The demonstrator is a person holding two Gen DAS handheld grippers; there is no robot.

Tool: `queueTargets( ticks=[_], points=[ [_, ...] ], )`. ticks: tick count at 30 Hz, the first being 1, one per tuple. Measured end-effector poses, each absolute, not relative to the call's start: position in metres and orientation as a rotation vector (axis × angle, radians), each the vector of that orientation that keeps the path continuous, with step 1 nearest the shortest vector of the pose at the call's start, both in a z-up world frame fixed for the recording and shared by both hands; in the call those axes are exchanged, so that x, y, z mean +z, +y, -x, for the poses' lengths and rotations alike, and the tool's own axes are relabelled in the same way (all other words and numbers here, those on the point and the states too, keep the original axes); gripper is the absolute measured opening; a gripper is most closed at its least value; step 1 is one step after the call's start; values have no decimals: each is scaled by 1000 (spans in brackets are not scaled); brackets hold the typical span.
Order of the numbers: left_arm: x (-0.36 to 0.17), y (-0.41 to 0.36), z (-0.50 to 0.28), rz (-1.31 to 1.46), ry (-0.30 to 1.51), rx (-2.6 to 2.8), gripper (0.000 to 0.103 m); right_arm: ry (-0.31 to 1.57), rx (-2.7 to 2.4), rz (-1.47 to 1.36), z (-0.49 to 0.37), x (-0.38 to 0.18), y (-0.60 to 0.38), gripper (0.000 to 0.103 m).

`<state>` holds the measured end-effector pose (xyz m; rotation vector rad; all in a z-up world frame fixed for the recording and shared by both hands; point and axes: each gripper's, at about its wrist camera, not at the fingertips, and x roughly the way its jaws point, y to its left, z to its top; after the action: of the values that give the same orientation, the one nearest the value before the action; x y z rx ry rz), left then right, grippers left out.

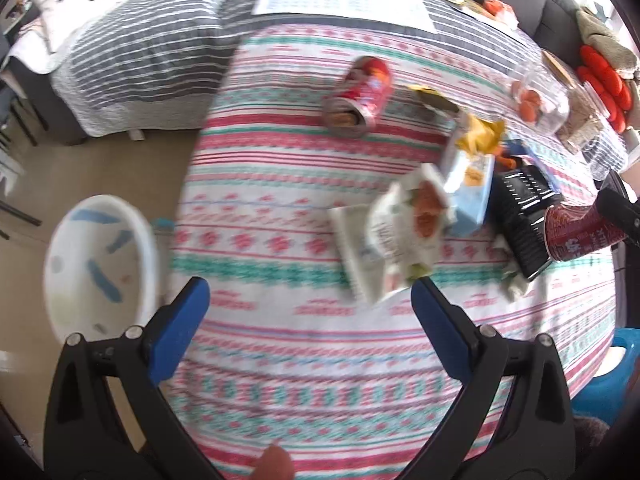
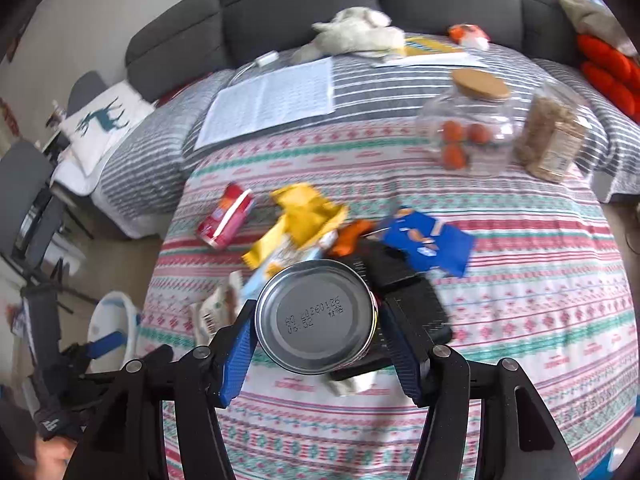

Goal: Collect trash
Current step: 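Grasp the white snack bag with the left tool while the right tool grasps a tin can, then carry the snack bag with the left tool to the bin and release it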

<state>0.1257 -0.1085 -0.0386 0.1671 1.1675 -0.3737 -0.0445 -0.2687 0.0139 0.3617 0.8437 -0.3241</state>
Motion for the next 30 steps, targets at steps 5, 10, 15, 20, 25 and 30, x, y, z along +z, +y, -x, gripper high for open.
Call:
queueTargets(
  ticks=[5, 10, 15, 20, 25, 30],
  points=[
    [-52, -142, -127, -159, 1203, -411, 100, 823, -360, -405, 56, 15, -291, 62],
    [-66, -158, -133, -168, 1218, -405, 98, 831, -380, -410, 61, 12, -302, 62],
    [-81, -163, -142, -173, 1235, -374, 87, 838, -387, -415, 62, 10, -309, 62],
    [-84, -155, -147, -140, 1240, -370, 75, 843, -390, -409, 61, 9, -313, 62],
    [-74, -148, -145, -123, 1218, -401, 59, 839, -386, -408, 61, 10, -313, 62],
    [-68, -140, -140, -129, 1209, -418, 43, 833, -374, -407, 60, 11, -307, 62]
  ],
)
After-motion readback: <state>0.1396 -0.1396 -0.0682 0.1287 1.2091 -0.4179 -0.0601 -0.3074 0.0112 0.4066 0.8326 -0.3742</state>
